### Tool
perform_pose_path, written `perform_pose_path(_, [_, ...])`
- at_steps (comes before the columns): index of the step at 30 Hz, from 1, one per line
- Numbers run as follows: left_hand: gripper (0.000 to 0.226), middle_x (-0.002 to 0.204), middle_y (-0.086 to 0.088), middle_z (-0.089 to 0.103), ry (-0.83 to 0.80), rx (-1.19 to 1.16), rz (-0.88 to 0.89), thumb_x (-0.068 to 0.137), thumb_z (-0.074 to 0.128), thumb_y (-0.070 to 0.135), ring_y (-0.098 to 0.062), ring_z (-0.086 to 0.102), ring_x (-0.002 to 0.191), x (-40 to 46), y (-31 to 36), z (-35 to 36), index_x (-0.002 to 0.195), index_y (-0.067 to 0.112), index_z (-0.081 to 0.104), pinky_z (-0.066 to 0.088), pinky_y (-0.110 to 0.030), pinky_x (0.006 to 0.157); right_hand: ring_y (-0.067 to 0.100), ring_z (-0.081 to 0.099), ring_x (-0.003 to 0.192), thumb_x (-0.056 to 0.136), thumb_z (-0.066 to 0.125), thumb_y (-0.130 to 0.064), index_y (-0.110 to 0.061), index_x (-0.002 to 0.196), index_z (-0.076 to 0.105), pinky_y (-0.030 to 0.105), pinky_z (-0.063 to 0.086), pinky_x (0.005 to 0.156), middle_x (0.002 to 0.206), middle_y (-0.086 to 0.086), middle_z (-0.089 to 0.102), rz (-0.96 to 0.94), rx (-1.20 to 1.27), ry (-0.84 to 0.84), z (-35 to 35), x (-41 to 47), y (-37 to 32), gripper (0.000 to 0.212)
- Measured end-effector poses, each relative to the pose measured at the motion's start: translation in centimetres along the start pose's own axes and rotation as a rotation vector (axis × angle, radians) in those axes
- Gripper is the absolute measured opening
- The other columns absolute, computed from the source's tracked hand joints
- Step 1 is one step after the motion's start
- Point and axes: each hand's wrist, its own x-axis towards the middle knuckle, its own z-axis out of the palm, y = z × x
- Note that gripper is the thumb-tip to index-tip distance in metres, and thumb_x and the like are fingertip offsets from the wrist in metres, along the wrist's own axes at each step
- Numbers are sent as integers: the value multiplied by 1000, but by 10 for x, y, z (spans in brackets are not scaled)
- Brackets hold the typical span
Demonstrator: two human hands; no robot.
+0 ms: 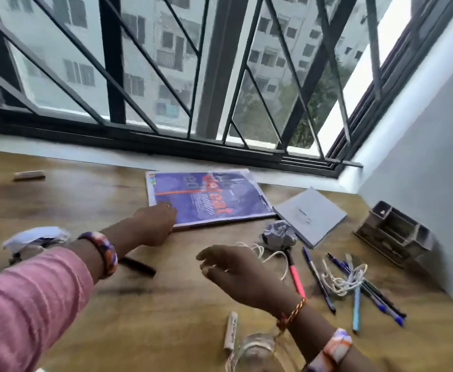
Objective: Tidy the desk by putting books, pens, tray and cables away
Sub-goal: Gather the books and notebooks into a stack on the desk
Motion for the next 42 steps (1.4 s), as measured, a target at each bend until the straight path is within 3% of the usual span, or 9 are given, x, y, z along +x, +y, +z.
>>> perform_pose_path(7, [38,117,-14,57,49,287,102,91,36,-1,-31,59,106,15,14,-7,129,2,34,48,-37,78,23,59,78,96,45,-13,-9,88,49,29,56,61,92,14,52,541,1033,-95,-3,48,1,9])
perform_pose_path(14, [35,117,-9,59,203,174,-39,89,36,1,-32,60,105,-41,20,-68,123,10,39,43,-35,70,34,54,92,84,49,-58,-7,126,30,55,47,78,105,20,47,627,1434,50,4,62,1,69])
perform_pose_path(17, [37,105,-10,63,290,171,-67,83,50,4,-31,66,91,-83,30,-72,119,8,46,48,-33,66,29,56,78,84,50,-57,-1,100,50,50,46,78,90,16,54,571,1483,127,4,57,-22,58])
perform_pose_path(21, [13,39,-4,53,562,175,-22,49,60,16,-19,51,26,-127,41,-62,58,8,64,30,-16,28,26,59,70,80,59,-49,-8,95,63,35,52,69,84,13,62,476,1498,101,11,56,-50,44])
perform_pose_path(27, [26,60,1,65,565,124,47,71,47,21,-18,63,45,-172,57,-40,86,20,68,32,-20,34,27,59,57,81,45,8,0,100,55,33,52,52,83,23,57,448,1252,239,30,38,-63,23])
perform_pose_path(31, [72,139,0,48,490,-343,-116,84,17,71,-20,50,123,-216,44,-64,136,28,41,43,-35,92,21,61,54,82,45,12,-6,80,63,30,49,53,71,14,66,131,1198,285,18,-7,-72,25])
perform_pose_path(34, [87,146,-16,36,455,-805,-397,83,22,75,-30,33,135,-236,20,-89,141,12,33,29,-39,110,16,69,63,84,44,13,-5,90,64,30,57,63,74,4,73,-104,1230,216,1,-56,-91,28])
perform_pose_path(37, [60,130,-17,54,382,-1327,-456,92,37,55,-29,53,116,-256,-1,-107,128,9,49,42,-39,99,18,71,70,87,46,6,-3,97,64,32,60,68,82,8,74,-207,1228,154,-3,-102,-113,22])
perform_pose_path(42, [22,58,-3,69,509,-1804,-276,97,45,21,-13,64,46,-281,20,-108,92,5,60,53,-24,45,24,72,75,90,51,-9,-6,106,64,37,59,62,89,12,74,-226,1209,178,-1,-150,-132,21])
